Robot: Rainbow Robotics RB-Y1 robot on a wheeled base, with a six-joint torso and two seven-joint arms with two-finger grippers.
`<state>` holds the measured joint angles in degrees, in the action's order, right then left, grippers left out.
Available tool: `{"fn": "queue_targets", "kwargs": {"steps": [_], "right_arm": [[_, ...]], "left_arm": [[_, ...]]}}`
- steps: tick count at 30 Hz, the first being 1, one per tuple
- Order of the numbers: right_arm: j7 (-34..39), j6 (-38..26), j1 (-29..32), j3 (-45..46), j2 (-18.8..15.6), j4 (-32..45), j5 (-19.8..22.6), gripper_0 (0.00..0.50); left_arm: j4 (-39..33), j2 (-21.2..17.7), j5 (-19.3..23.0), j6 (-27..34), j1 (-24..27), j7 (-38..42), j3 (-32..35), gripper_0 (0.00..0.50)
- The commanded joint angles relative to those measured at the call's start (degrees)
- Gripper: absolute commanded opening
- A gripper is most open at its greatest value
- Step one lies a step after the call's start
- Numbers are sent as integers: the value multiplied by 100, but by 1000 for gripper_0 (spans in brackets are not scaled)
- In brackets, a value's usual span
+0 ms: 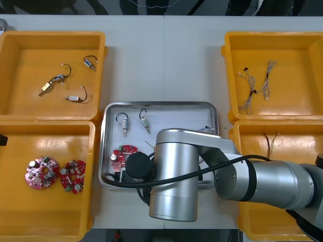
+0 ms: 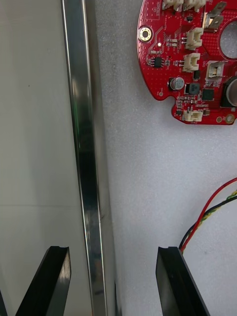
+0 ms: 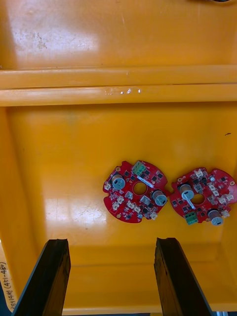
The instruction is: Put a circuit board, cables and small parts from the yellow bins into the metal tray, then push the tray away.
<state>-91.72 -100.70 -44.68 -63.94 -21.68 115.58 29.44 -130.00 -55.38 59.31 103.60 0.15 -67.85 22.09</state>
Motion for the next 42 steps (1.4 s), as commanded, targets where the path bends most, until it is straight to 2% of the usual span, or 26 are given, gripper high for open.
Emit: {"fn": "queue_targets", "kwargs": {"steps": [1,17,25,27,28,29,30,31,35,42], "right_arm": [[-329,174,-41,-101,217,-176,-9,500],[-338,622,3,-409,234,-651,-105,500],[-320,622,-6,-409,278,-660,-123,496],[-311,622,-15,-409,296,-660,-149,413],[-320,613,-6,-418,313,-660,-185,331],[-311,613,-6,-409,313,-660,-193,278],[-311,605,-6,-418,322,-660,-211,198],[-320,605,-15,-409,313,-660,-220,160],[-329,605,-32,-409,322,-651,-246,90],[-338,613,-182,-418,243,-651,-237,72]], "left_arm": [[-166,-245,-60,-59,-103,-194,94,500],[-166,-245,-60,-59,-103,-194,94,500],[-166,-245,-60,-59,-103,-194,94,500],[-166,-245,-60,-59,-103,-194,94,500],[-166,-245,-60,-59,-103,-194,94,500],[-166,-245,-60,-59,-103,-194,94,500],[-166,-245,-60,-59,-103,-194,94,500],[-166,-245,-60,-59,-103,-194,94,500],[-166,-245,-60,-59,-103,-194,94,500],[-166,-245,-60,-59,-103,-194,94,500]]}}
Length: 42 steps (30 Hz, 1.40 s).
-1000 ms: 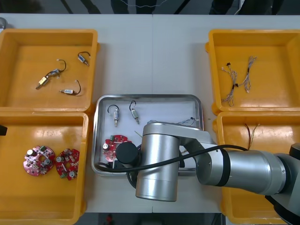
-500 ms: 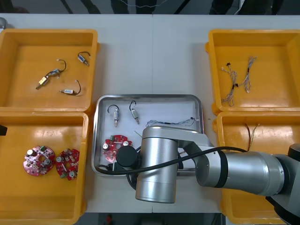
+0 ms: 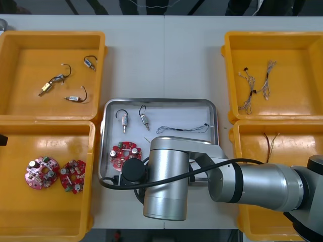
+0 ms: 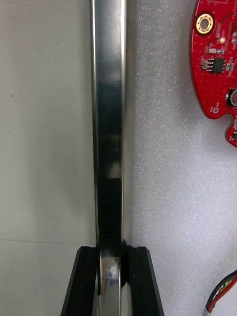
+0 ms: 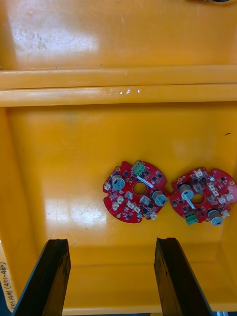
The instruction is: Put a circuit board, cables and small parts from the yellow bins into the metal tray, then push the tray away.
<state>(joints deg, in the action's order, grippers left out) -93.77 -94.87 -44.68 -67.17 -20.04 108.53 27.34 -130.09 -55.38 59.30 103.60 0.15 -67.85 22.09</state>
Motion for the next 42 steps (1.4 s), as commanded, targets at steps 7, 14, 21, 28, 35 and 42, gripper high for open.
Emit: {"fn": "queue_targets", "kwargs": {"steps": [7,14,21,28,35,42], "right_arm": [[-97,109,-550,-270,-220,45,-53,68],[-80,136,-840,-261,-405,54,-123,65],[-53,136,-1183,-218,-501,28,-114,62],[-97,144,-1526,-200,-475,-297,-44,54],[-132,232,-1860,-182,-405,-684,-44,45],[-203,338,-2097,-51,-246,-1124,-27,38]], "left_arm": [[-157,-245,-59,-59,-103,-194,94,500],[-157,-245,-59,-59,-103,-194,94,500],[-157,-245,-59,-59,-103,-194,94,500],[-157,-245,-59,-59,-103,-194,94,500],[-157,-245,-59,-59,-103,-194,94,500],[-157,-245,-59,-59,-103,-194,94,500]]}}
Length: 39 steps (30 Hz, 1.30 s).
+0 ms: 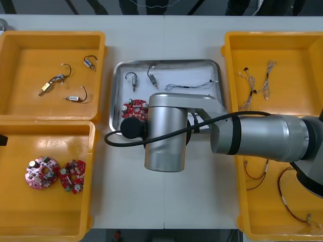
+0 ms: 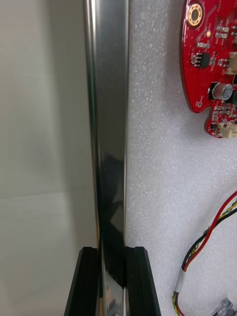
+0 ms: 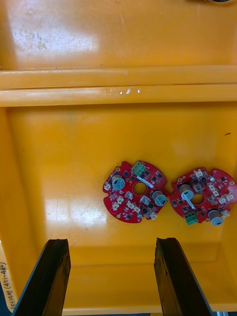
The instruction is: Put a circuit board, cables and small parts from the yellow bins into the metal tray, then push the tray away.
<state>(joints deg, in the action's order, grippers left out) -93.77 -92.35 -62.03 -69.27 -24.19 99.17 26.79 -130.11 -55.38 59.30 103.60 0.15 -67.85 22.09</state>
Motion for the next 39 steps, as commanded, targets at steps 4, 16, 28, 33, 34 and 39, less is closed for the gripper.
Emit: {"fn": "queue_targets", "kwargs": {"steps": [4,16,28,33,34,39], "right_arm": [[-255,208,-503,168,257,-425,28,34],[-370,876,-697,168,345,-882,28,25],[-581,1307,-934,168,345,-1471,-42,24],[-677,1492,-1013,168,345,-1664,-60,25],[-712,1535,-1013,177,345,-1717,-77,25],[-818,1773,-1110,177,353,-1972,-86,24]], "left_arm": [[-155,-245,-59,-59,-103,-194,94,500],[-155,-245,-59,-59,-103,-194,94,500],[-155,-245,-59,-59,-103,-194,94,500],[-155,-245,-59,-59,-103,-194,94,500],[-155,-245,-59,-59,-103,-194,94,500],[-155,-245,-59,-59,-103,-194,94,500]]}}
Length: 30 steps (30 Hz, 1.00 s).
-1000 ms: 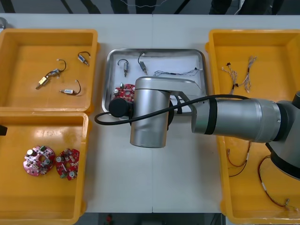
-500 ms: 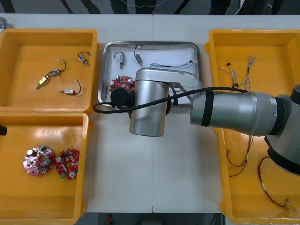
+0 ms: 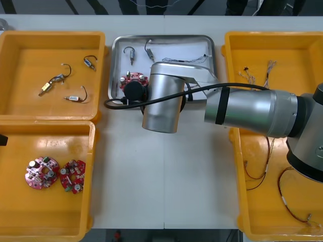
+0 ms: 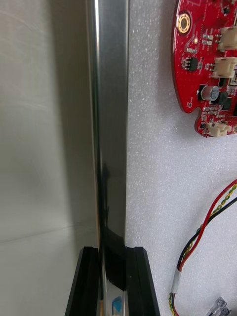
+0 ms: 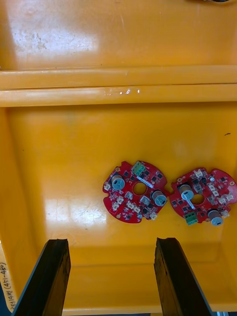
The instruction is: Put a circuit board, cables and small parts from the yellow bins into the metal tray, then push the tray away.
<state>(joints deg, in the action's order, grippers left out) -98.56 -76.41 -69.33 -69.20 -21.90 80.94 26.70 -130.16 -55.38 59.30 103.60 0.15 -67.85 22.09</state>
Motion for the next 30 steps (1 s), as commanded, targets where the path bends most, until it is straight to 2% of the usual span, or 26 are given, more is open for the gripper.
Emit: {"fn": "queue_targets", "kwargs": {"steps": [1,27,30], "right_arm": [[-375,232,-415,170,133,-219,-77,25],[-920,1665,-722,355,397,-1898,-156,22],[-946,1867,-731,346,405,-2073,-270,21]], "left_arm": [[-150,-245,-59,-59,-103,-194,94,500],[-150,-245,-59,-59,-103,-194,94,500],[-150,-245,-59,-59,-103,-194,94,500]]}}
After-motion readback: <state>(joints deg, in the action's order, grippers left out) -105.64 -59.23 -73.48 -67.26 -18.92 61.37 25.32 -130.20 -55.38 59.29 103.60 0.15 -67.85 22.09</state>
